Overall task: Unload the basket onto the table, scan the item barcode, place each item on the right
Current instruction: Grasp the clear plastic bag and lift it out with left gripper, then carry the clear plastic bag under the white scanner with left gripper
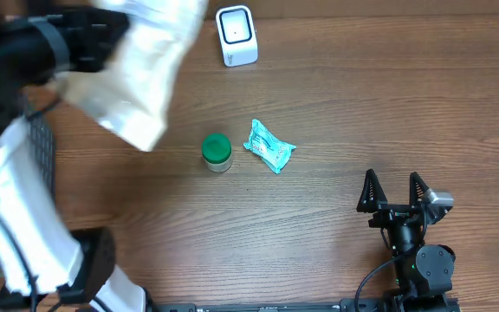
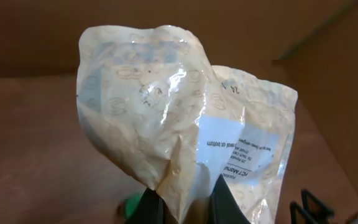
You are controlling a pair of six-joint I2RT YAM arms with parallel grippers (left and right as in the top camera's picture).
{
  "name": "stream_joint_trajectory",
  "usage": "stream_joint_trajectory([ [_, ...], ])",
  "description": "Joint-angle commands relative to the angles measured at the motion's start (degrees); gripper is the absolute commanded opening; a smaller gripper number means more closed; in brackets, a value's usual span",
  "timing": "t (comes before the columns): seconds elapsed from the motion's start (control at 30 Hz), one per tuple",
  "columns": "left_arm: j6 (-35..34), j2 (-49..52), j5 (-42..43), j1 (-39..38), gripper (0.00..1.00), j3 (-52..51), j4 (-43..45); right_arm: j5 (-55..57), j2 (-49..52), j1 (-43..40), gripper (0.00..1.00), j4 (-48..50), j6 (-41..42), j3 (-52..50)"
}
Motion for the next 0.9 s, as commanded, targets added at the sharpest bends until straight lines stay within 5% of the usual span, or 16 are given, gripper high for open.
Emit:
stream_joint_trajectory([
  [0.0, -0.94, 4.02, -7.26, -11.82, 0.04, -4.42, 0.44, 0.57, -0.2, -0.07, 1.0, 0.26, -0.22, -0.57],
  [0.43, -4.46, 32.0, -6.6, -37.22, 0.04, -8.2, 3.87, 0.57, -0.2, -0.07, 1.0, 0.24, -0.22, -0.57],
  [0.87, -10.64, 42.71, -6.51, -42.45, 0.06, -8.2, 9.92, 0.57, -0.2, -0.07, 1.0, 0.24, -0.22, -0.57],
])
